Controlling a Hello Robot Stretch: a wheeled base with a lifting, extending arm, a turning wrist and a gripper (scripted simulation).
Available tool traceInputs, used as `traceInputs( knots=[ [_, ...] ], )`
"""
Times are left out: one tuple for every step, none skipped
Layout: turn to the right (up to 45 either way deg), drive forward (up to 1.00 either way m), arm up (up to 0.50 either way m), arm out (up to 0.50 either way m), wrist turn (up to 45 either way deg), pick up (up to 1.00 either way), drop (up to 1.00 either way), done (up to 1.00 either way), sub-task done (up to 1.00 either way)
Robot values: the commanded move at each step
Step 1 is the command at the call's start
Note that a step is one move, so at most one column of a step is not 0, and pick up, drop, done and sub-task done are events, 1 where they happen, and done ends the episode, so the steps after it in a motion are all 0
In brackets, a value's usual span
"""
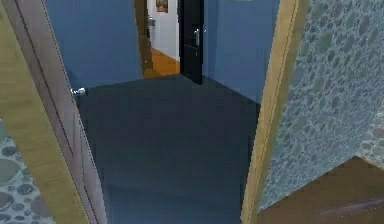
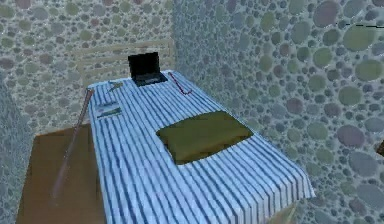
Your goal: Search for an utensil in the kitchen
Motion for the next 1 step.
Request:
traceInputs(
  knots=[
    [0.0,0.9,0.0,0.0,0.0,0.0,0.0,0.0,0.0]
  ],
)
